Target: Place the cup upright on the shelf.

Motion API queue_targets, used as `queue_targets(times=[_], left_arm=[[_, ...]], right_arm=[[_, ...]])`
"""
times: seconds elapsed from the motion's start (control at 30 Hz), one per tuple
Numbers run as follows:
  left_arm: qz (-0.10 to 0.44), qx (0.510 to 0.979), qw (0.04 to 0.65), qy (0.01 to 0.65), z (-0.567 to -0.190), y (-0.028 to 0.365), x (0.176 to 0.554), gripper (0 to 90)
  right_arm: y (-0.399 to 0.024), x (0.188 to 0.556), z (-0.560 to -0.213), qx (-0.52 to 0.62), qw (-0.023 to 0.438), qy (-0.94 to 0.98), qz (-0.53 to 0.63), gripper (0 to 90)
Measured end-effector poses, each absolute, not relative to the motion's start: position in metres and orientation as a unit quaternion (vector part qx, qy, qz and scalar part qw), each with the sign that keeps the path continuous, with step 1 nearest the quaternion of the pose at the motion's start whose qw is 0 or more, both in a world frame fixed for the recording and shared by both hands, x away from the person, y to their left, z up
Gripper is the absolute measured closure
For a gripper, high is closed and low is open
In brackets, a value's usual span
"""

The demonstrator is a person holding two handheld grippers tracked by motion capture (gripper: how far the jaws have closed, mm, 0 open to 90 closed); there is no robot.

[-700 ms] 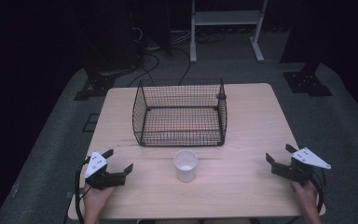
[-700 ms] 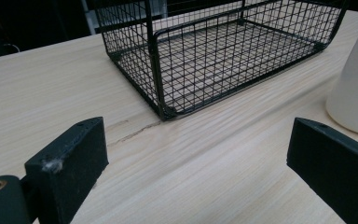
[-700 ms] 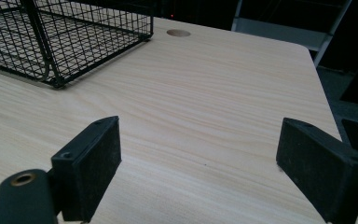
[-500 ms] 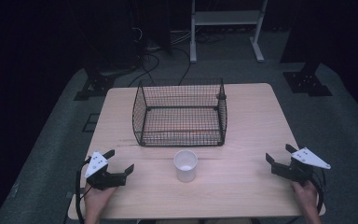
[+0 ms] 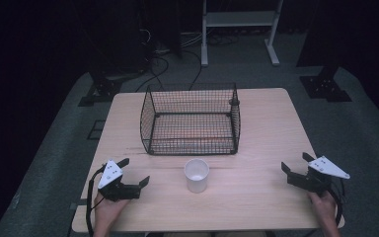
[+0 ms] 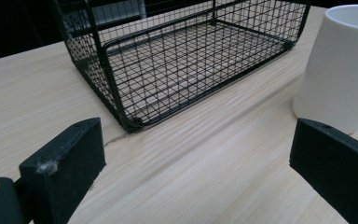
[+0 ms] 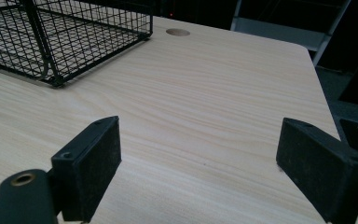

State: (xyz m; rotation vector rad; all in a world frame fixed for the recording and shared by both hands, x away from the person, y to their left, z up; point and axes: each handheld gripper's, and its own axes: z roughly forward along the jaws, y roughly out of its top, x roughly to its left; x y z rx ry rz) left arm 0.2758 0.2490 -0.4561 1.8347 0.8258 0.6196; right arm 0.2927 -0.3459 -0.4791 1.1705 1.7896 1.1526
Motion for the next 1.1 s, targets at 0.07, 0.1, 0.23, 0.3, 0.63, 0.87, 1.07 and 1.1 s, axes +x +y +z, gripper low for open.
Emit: queue_targets(times=[0.07, 0.1, 0.23, 0.3, 0.63, 0.87, 1.07, 1.1], left_arm=[[0.256, 0.759, 0.495, 0.337, -0.455, 0.247, 0.276, 2.6], [0.256, 0.76, 0.494, 0.335, -0.454, 0.245, 0.276, 2.6], [0.251, 0.767, 0.493, 0.325, -0.45, 0.238, 0.277, 2.6], [0.249, 0.773, 0.49, 0.316, -0.449, 0.233, 0.278, 2.6], [0.229, 0.792, 0.484, 0.294, -0.448, 0.217, 0.281, 2.6], [0.223, 0.795, 0.489, 0.281, -0.443, 0.213, 0.28, 2.6], [0.217, 0.797, 0.495, 0.27, -0.441, 0.209, 0.276, 2.5], [0.216, 0.798, 0.494, 0.27, -0.441, 0.208, 0.276, 2.6]], right_arm=[[-0.346, 0.293, -0.479, 0.452, 0.349, 0.691, 0.444, 13.1], [-0.346, 0.293, -0.479, 0.452, 0.348, 0.691, 0.445, 13.1], [-0.346, 0.293, -0.479, 0.453, 0.344, 0.691, 0.446, 13.1], [-0.346, 0.293, -0.479, 0.453, 0.344, 0.691, 0.445, 13.1], [-0.346, 0.294, -0.479, 0.454, 0.344, 0.691, 0.444, 13.0], [-0.346, 0.294, -0.479, 0.454, 0.344, 0.692, 0.444, 13.0], [-0.346, 0.294, -0.479, 0.454, 0.344, 0.692, 0.444, 13.1], [-0.346, 0.294, -0.479, 0.454, 0.345, 0.692, 0.444, 13.1]])
